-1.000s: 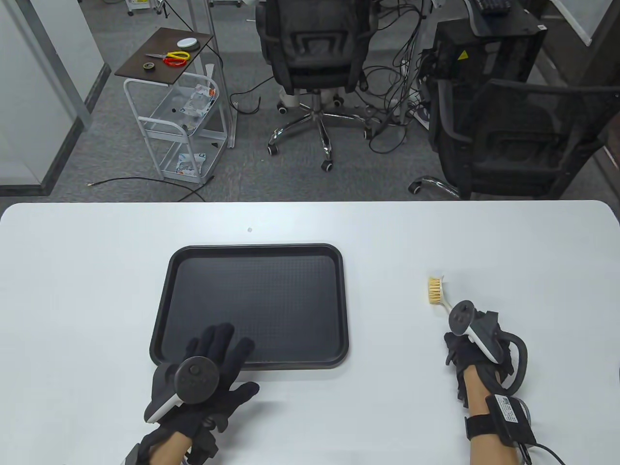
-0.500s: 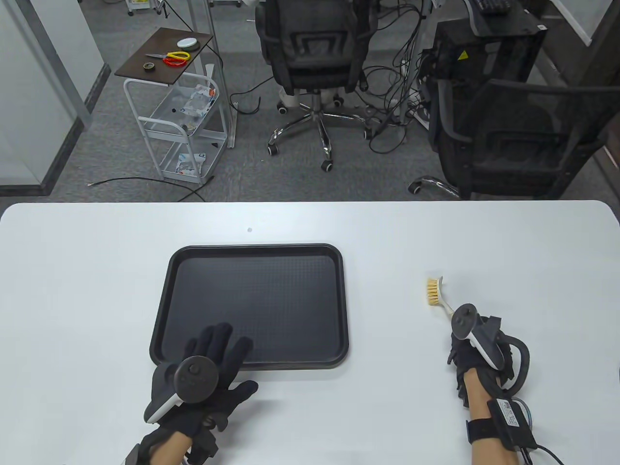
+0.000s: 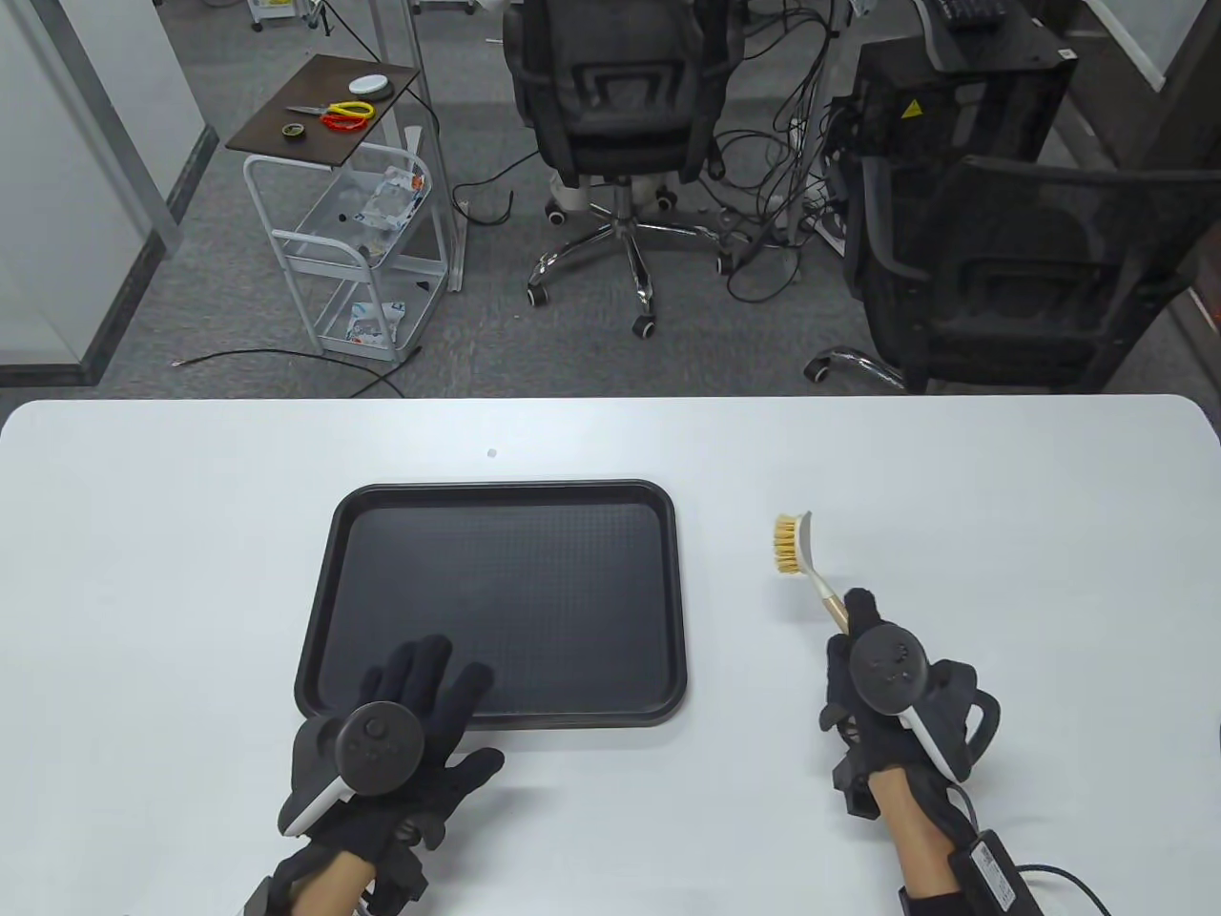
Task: Scrub the tray with pot brush
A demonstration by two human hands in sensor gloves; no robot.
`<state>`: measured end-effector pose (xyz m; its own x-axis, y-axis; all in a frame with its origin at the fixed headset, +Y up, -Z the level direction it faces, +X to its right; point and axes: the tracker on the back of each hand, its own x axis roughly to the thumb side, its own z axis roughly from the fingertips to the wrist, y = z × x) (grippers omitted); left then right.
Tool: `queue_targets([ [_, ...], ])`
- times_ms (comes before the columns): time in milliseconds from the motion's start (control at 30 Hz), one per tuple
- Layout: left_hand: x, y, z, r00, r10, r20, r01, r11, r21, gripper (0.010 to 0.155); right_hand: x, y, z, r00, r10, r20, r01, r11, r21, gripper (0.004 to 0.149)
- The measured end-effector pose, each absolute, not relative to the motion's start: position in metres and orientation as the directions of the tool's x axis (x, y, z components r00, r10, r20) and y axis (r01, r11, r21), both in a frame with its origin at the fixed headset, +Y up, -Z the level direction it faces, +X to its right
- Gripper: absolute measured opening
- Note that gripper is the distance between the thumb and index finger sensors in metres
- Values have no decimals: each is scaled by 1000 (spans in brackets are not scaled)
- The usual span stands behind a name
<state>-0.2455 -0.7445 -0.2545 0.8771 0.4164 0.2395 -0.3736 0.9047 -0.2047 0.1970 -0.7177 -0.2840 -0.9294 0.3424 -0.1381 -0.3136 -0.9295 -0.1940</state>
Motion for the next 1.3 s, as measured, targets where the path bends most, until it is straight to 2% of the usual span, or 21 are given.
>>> queue_targets([
  [133,-246,-744,-254,878,418,233,-377,904,-203,83,163,-715,-273,-931,363,-33,-351,-918,-183,58],
  [267,-247,-744,-254,883,413,224,-372,905,-205,83,148,-724,-264,-938,344,38,-344,-916,-207,58],
  [567,-254,-740,-255,884,431,179,-403,899,-171,82,150,-731,-256,-929,362,83,-371,-903,-216,58],
  [633,-260,-736,-257,875,456,161,-432,887,-163,78,150,-732,-254,-930,358,84,-368,-906,-211,58],
  [767,-278,-727,-268,868,494,50,-485,866,-125,77,151,-731,-252,-922,376,93,-388,-898,-209,58],
  [833,-288,-726,-277,880,474,-25,-473,870,-141,78,151,-730,-251,-921,376,97,-388,-897,-212,57],
  [967,-313,-728,-302,897,399,-192,-422,902,-94,81,155,-726,-249,-912,393,113,-409,-888,-209,56],
  [1133,-347,-745,-336,856,311,-412,-389,914,-119,84,161,-722,-248,-908,403,117,-419,-882,-216,56],
  [1300,-368,-770,-353,811,227,-540,-368,914,-169,83,163,-720,-247,-903,411,122,-428,-878,-215,56],
])
